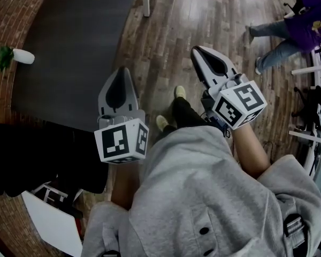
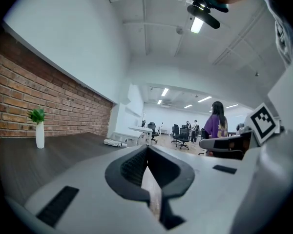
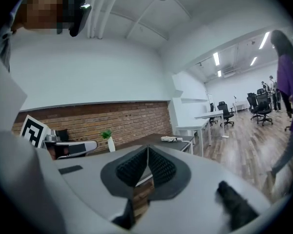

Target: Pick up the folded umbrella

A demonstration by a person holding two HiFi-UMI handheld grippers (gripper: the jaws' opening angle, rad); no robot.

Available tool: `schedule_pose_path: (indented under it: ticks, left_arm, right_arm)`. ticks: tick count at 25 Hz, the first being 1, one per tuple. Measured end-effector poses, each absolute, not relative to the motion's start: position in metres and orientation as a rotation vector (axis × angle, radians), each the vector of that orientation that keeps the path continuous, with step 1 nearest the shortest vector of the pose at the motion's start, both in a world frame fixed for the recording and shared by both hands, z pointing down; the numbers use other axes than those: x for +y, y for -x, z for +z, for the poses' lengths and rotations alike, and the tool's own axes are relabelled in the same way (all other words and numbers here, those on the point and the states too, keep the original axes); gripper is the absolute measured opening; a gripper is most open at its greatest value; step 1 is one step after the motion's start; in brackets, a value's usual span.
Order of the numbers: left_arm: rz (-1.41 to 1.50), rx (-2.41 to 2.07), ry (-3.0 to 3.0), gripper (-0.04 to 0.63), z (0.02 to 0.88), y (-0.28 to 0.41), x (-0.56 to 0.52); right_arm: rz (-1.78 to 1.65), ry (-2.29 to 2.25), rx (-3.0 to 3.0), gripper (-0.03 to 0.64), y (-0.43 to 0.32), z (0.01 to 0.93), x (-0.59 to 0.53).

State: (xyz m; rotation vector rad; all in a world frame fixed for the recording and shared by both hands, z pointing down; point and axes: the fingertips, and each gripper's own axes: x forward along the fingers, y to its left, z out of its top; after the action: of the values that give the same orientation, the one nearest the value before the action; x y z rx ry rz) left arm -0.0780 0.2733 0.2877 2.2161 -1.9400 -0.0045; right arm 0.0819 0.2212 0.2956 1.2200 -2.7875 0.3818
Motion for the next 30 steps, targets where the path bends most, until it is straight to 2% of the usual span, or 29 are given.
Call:
schedule_pose_path:
  ticks: [14, 30]
  left_arm:
    - [0.024, -1.937, -2.230, 0.014, 0.291, 0.068, 0.239]
    - [0.095, -1.910, -2.215, 0.014, 0.299, 0.034, 0.090]
  right_arm:
    - [0.406, -1.177, -2.818, 0.025, -0.073, 0.304, 0.179]
    - [0.480, -1.173, -2.776, 0.025, -0.107, 0.322, 0.029]
